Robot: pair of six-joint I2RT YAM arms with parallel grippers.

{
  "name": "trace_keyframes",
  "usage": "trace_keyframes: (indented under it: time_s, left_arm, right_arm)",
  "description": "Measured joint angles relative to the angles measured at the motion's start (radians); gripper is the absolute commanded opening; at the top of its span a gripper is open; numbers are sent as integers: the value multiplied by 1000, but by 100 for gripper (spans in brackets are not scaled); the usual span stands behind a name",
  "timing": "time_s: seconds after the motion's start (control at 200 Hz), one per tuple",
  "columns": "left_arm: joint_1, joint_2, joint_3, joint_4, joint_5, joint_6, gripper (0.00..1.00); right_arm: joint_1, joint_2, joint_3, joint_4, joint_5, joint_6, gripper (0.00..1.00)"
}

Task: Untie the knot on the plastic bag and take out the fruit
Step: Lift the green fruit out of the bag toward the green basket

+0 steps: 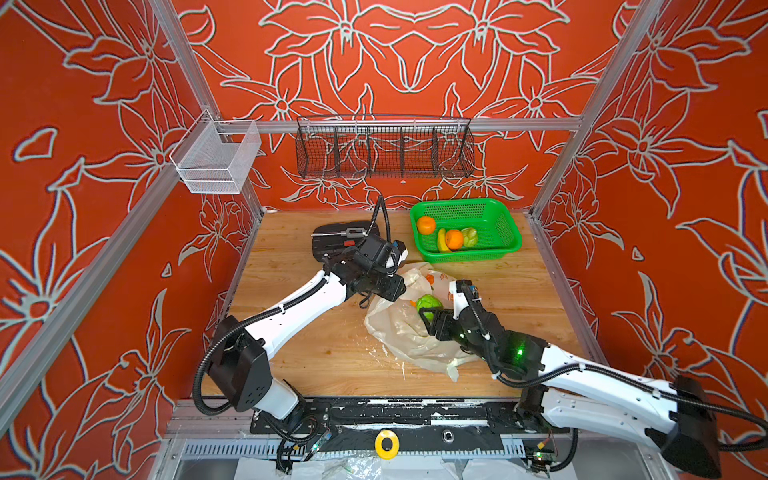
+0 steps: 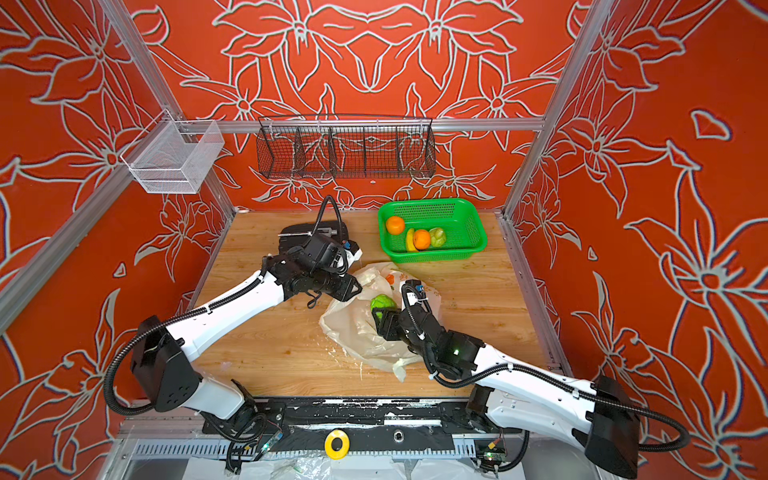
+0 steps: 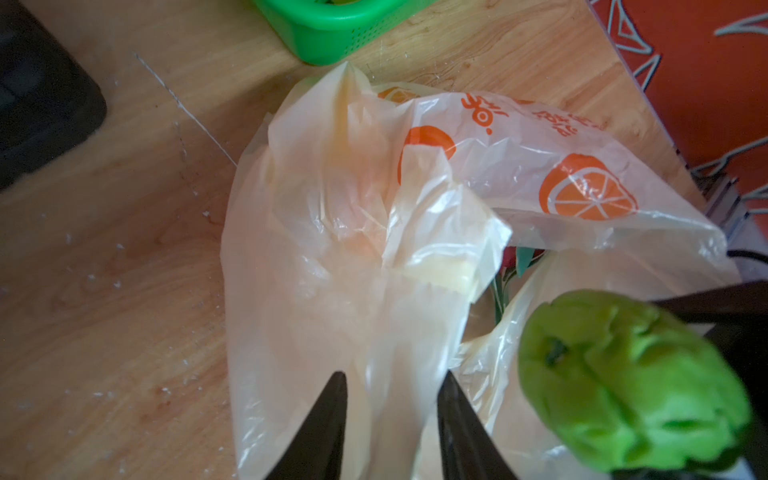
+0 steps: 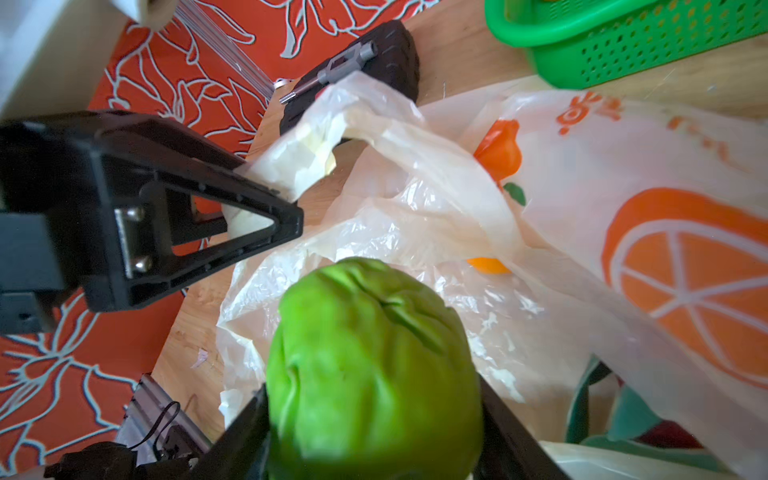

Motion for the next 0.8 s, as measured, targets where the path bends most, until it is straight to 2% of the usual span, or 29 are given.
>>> trace_keyframes:
  time_s: [0.185, 0.475, 0.626, 0.796]
  left_arm:
    - [0, -40, -20, 27, 13, 15, 73]
    - [0, -170, -105, 103, 41, 27, 100]
    - [0, -240, -145, 150, 54, 38, 98]
    - [0, -291, -172, 192, 80, 54, 98]
  right_arm:
    - [-37, -24, 101, -69, 55, -88, 60]
    - [-212, 23, 264, -83, 43, -247, 62]
    - [-308, 124, 401, -98, -6, -318, 62]
    - [-437, 285, 564, -140, -131, -365, 62]
